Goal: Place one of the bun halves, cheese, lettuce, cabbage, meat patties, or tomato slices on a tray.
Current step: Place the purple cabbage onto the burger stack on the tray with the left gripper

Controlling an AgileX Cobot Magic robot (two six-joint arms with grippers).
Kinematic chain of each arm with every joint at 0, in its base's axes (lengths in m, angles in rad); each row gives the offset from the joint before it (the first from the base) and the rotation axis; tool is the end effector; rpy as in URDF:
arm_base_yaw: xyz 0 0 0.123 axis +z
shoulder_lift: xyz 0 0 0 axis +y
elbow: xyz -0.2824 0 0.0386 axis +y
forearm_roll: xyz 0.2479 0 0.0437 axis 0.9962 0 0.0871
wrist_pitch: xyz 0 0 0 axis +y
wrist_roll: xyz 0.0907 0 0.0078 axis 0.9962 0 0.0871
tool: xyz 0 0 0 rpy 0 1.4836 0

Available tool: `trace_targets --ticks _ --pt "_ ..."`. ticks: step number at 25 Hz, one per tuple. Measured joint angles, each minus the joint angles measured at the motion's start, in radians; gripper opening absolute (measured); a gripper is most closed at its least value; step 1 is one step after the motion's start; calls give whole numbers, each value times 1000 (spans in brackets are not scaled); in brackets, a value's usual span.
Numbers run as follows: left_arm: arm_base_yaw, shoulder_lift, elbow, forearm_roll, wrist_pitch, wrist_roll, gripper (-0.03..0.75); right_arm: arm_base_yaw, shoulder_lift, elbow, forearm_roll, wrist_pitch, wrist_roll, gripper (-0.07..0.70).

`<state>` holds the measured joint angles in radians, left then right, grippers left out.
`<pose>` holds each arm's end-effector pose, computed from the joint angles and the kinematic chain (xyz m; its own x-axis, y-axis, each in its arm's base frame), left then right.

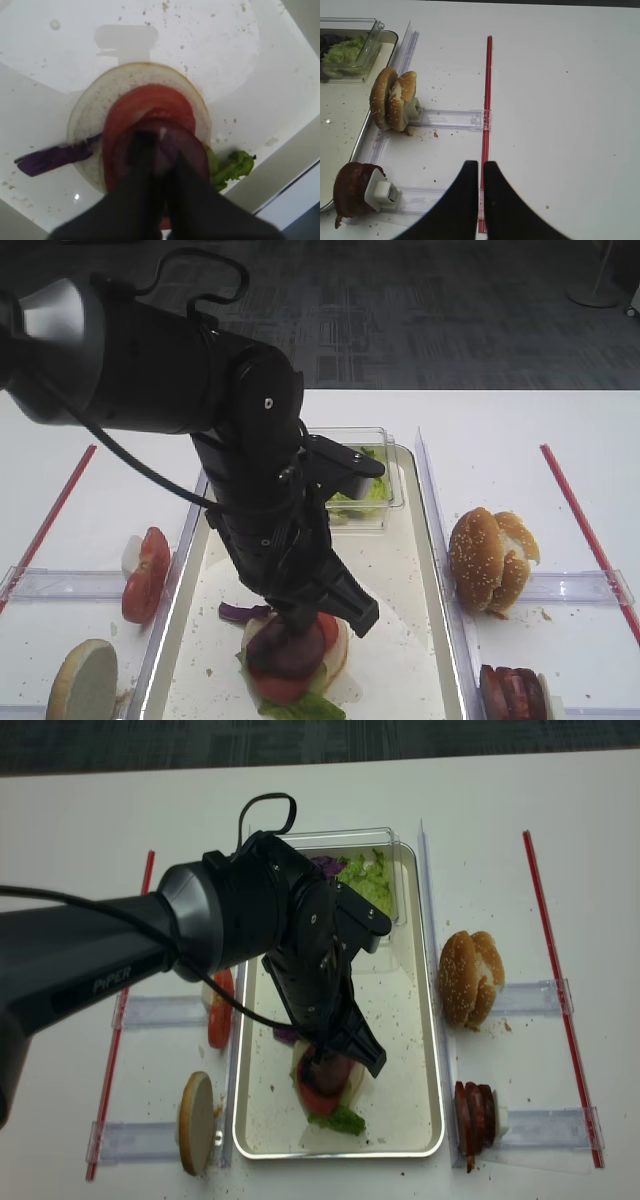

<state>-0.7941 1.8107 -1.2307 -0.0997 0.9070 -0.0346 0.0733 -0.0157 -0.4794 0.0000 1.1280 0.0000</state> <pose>0.2412 -0.2557 0.1994 -0.7564 0.6331 -0.1643 0.6509 0.7534 -0.0934 -0.0078 -0.0006 0.2660 -0.5176 -0.0380 -0.8548 -0.0732 0.9973 0.0000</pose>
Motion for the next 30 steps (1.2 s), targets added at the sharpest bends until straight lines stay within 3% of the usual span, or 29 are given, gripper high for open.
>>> trace_targets --ticks 8,11,15,30 --pt "0 0 0 -4 4 -8 430 0 0 0 0 0 0 679" --pt "0 0 0 -7 6 -12 512 0 0 0 0 0 0 679" --pt "0 0 0 -7 6 -12 550 0 0 0 0 0 0 679" --pt "24 -12 0 15 10 -17 558 0 0 0 0 0 0 679"
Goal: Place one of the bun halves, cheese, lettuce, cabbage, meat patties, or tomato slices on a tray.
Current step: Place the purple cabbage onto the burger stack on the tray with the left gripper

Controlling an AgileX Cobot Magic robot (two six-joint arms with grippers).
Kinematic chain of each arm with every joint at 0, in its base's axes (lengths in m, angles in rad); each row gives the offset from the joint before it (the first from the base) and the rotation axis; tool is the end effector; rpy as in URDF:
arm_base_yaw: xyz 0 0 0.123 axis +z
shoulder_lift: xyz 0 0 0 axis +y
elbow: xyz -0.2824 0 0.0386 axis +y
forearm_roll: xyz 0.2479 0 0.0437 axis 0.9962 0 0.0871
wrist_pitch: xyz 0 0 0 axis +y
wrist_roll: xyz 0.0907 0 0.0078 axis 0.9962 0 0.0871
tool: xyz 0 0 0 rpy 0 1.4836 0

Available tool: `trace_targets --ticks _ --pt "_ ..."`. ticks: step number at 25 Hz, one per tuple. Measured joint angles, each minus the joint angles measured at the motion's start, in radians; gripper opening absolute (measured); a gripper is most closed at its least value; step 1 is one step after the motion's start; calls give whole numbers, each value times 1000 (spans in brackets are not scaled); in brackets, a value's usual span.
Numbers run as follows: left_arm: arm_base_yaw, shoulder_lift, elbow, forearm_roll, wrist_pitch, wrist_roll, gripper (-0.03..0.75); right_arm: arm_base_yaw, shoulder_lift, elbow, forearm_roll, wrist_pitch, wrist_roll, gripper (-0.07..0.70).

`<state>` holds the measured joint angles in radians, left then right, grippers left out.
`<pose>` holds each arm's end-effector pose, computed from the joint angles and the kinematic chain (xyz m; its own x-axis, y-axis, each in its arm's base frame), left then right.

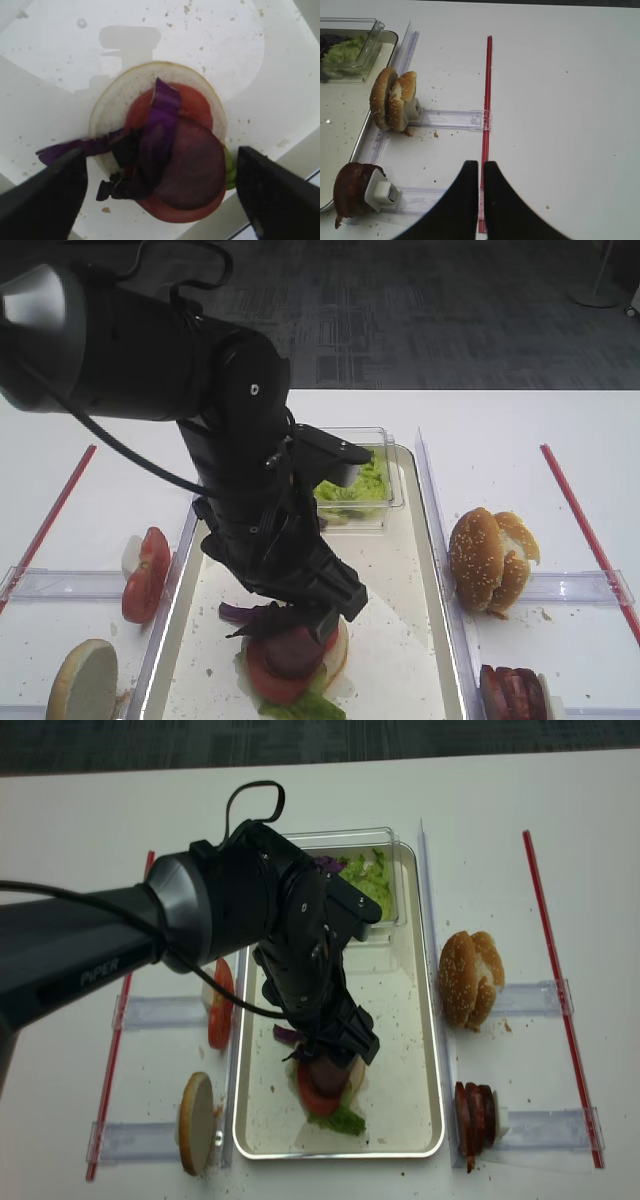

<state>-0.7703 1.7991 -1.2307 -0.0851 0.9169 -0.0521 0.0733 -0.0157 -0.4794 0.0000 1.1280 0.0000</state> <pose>0.2466 -0.2479 0.2033 -0.7760 0.6086 -0.1657 0.6260 0.7752 -0.0841 -0.0078 -0.0006 0.2660 -0.5176 -0.0380 -0.8548 -0.0732 0.9973 0.0000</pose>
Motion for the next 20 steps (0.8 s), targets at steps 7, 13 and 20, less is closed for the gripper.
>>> trace_targets --ticks 7,13,20 --pt "0 0 -22 0 31 -21 558 0 0 0 0 0 0 679" --pt "0 0 -116 16 74 -23 558 0 0 0 0 0 0 679" --pt "0 0 -167 57 134 -23 558 0 0 0 0 0 0 679"
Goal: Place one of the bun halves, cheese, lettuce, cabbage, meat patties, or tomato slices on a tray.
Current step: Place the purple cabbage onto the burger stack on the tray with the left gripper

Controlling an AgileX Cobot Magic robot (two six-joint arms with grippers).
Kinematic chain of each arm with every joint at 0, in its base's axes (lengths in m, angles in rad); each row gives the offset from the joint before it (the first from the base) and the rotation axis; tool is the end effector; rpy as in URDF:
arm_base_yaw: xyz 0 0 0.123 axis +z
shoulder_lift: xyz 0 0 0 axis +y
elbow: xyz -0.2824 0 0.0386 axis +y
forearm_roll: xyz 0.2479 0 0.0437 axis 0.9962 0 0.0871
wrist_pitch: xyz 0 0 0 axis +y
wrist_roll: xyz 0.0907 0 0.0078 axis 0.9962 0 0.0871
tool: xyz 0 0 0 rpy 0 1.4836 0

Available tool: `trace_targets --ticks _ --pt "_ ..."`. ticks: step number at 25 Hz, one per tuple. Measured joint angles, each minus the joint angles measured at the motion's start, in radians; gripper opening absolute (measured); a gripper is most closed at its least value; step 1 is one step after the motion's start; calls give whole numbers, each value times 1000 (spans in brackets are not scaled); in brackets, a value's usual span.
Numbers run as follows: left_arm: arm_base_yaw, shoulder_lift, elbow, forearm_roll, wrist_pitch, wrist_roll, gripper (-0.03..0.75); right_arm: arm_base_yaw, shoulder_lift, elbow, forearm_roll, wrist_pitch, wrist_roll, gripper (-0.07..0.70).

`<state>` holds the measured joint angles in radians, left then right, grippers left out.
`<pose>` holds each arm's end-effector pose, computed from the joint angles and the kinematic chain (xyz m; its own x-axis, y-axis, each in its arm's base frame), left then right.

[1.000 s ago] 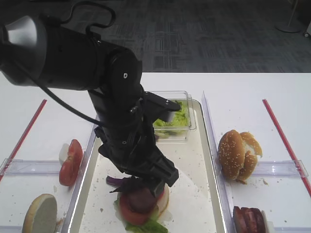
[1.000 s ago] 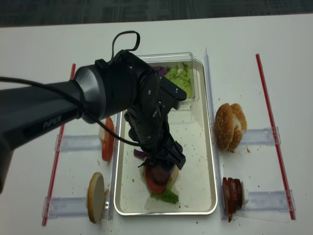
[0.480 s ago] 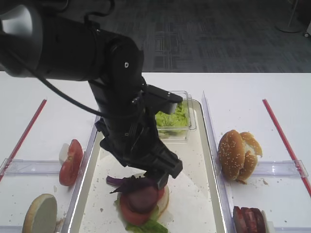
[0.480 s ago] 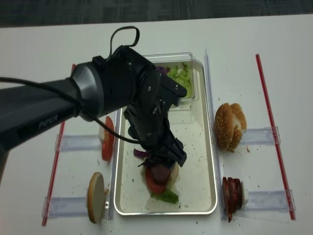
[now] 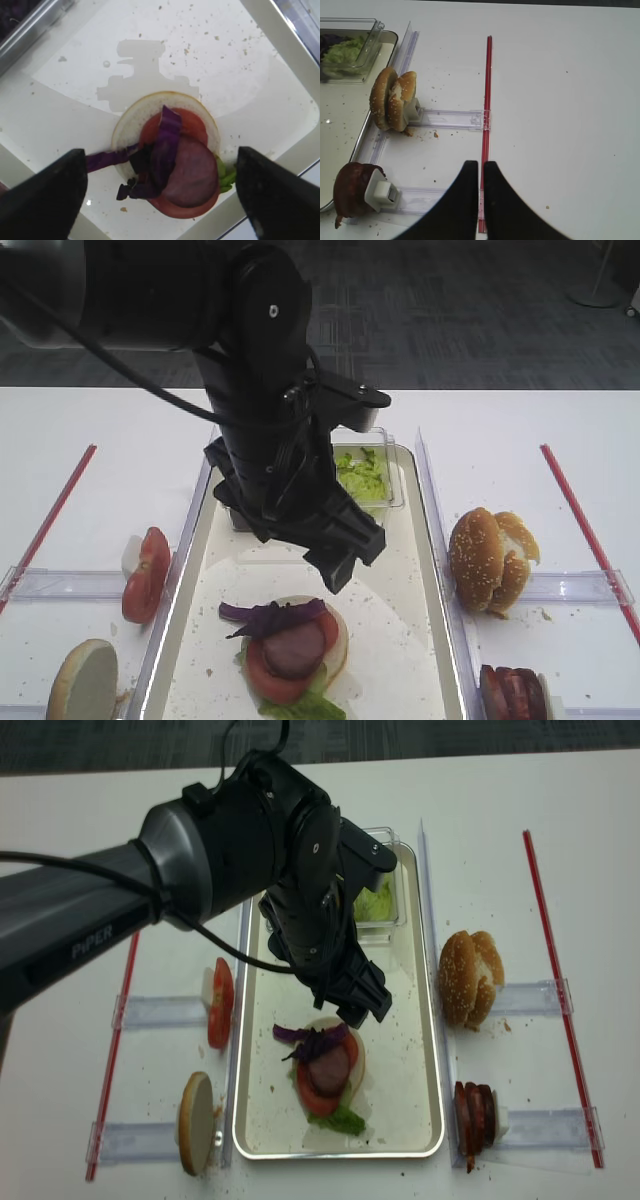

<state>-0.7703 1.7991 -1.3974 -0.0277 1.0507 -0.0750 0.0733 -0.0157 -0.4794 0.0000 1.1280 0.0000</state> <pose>0.2606 -0.2559 0.2435 -0.7618 0.6157 -0.2014 0.6346 0.7717 -0.0415 -0.0078 -0.0006 0.2660 -0.5176 -0.0380 -0.8548 -0.0732 0.9973 0.0000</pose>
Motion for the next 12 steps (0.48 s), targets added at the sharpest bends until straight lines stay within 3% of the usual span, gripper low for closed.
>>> trace_targets --ticks 12 --pt "0 0 0 2 9 -2 558 0 0 0 0 0 0 679"
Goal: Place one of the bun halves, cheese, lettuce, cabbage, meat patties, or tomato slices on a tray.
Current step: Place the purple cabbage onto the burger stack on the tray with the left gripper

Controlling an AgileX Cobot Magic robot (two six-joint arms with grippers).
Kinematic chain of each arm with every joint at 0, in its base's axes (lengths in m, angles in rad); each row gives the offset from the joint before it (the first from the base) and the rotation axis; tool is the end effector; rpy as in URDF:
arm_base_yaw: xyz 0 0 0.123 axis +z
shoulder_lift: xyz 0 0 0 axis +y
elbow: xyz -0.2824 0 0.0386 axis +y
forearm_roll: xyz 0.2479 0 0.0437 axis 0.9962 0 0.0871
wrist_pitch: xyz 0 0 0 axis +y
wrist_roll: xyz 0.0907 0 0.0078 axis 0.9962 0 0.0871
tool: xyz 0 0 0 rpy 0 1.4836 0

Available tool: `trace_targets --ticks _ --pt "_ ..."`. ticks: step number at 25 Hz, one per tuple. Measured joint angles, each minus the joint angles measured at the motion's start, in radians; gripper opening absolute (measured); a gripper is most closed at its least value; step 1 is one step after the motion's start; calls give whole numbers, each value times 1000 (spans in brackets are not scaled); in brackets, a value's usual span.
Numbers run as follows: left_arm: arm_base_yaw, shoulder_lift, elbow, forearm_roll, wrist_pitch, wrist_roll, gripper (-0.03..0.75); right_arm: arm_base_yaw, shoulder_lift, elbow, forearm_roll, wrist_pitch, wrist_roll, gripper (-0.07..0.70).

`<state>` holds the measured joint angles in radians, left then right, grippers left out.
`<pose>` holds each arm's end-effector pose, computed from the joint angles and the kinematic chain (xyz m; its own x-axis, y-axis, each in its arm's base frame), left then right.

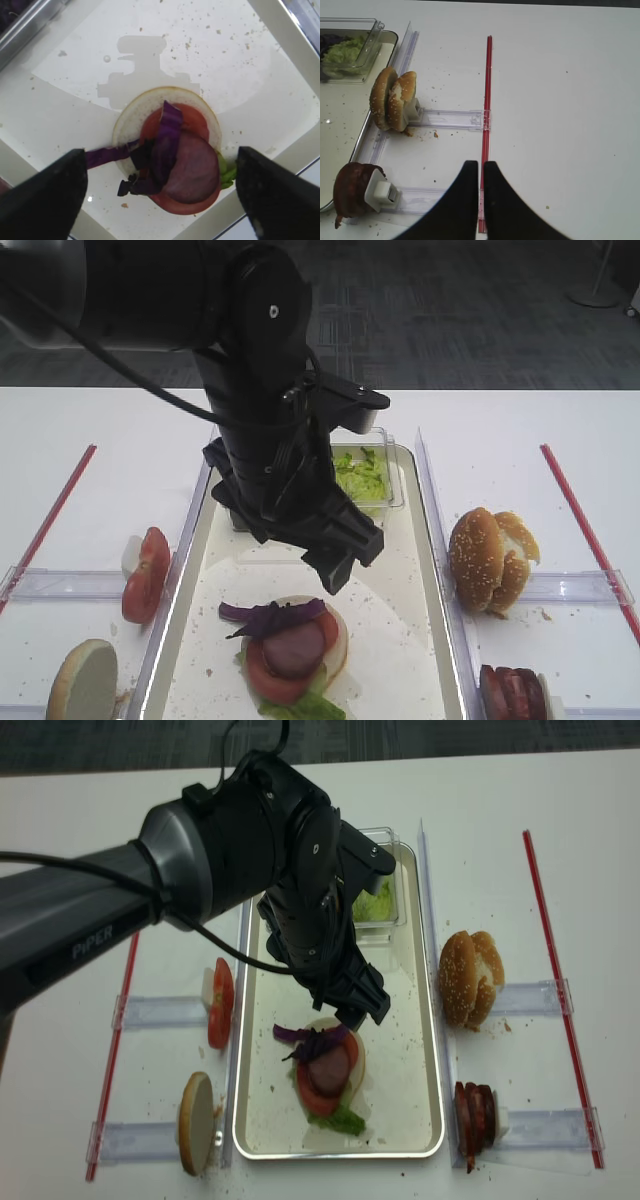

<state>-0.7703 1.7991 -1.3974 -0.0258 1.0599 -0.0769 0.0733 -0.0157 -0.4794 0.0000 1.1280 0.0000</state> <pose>0.2601 -0.2552 0.2433 -0.7636 0.6163 -0.1925 0.6336 0.7727 -0.0394 -0.0078 -0.0006 0.2660 -0.5176 -0.0380 -0.8548 -0.0732 0.9973 0.0000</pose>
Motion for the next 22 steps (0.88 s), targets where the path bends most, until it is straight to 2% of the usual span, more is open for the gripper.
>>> trace_targets --ticks 16,22 --pt "2 0 0 55 2 -18 558 0 0 0 0 0 0 679" --pt "71 0 0 57 2 -26 557 0 0 0 0 0 0 679"
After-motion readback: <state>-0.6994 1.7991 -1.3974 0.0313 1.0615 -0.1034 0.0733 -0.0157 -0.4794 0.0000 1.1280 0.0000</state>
